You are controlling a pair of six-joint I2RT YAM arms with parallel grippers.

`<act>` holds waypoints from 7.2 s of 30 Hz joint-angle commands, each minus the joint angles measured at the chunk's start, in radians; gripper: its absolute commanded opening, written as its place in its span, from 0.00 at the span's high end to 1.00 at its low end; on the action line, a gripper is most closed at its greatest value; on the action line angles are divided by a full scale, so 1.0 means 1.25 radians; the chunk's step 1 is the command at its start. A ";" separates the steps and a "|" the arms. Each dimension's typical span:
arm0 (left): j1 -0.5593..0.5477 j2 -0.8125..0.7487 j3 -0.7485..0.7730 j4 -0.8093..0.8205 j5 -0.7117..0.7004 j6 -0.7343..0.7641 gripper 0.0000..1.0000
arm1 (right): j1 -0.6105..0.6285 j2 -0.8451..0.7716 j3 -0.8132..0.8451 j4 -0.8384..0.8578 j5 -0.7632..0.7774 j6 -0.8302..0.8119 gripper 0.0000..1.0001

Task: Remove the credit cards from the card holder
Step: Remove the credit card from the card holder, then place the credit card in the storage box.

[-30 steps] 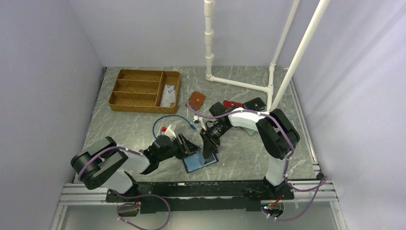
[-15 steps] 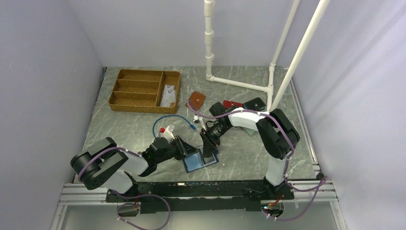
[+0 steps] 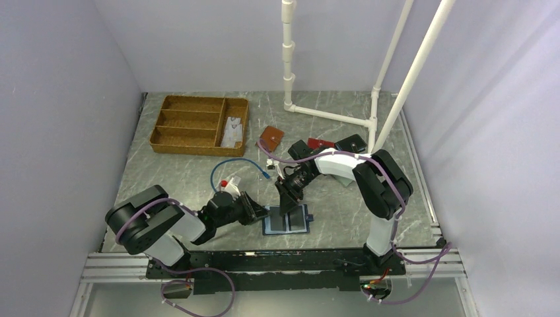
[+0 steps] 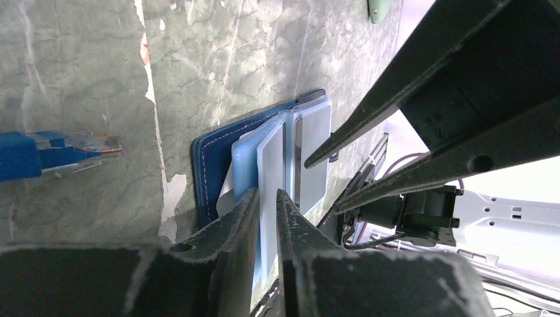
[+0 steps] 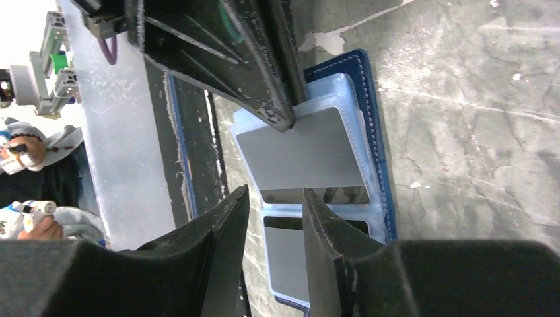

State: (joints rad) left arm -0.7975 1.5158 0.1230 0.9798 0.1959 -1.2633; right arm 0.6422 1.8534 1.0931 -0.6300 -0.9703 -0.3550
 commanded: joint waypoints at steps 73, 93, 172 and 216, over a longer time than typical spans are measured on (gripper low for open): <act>0.023 0.143 0.029 0.435 0.135 0.116 0.99 | -0.078 -0.003 0.033 -0.054 -0.130 -0.048 0.84; 0.068 0.067 -0.003 0.312 0.169 0.113 0.83 | -0.078 0.017 0.046 -0.093 -0.090 -0.111 1.00; 0.130 -0.490 0.105 -0.529 0.091 0.290 0.49 | -0.191 -0.060 0.106 -0.274 -0.112 -0.297 1.00; 0.078 -0.239 0.295 -0.525 0.225 0.403 1.00 | -0.193 -0.128 0.097 -0.232 -0.093 -0.243 0.53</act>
State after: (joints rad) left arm -0.7200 1.3899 0.4286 0.6651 0.6022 -0.8734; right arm 0.4000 1.7969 1.2015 -1.0100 -1.1332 -0.7303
